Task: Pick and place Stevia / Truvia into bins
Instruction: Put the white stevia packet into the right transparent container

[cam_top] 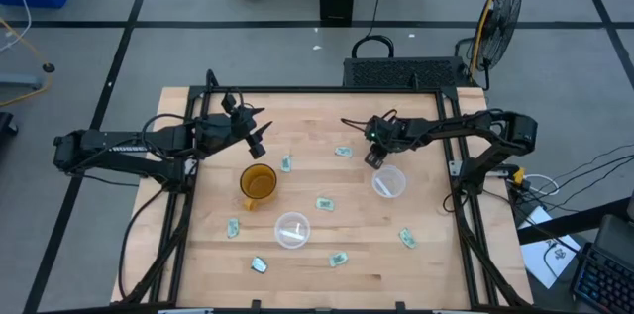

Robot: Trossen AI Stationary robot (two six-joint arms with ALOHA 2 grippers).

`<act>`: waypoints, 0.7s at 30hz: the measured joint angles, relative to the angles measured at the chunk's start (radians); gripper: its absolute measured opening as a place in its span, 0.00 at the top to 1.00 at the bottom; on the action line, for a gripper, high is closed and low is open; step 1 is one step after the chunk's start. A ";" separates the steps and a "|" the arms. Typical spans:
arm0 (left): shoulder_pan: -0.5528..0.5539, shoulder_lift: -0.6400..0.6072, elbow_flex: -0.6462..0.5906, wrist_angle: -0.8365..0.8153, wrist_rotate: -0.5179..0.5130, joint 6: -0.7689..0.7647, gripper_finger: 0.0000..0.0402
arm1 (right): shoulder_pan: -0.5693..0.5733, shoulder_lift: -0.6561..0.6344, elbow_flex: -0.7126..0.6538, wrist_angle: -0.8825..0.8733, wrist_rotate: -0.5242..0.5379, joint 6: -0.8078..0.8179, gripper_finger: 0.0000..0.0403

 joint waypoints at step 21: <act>0.000 0.000 0.000 -0.005 0.000 0.003 0.49 | 0.054 -0.097 0.038 -0.041 0.021 -0.015 0.99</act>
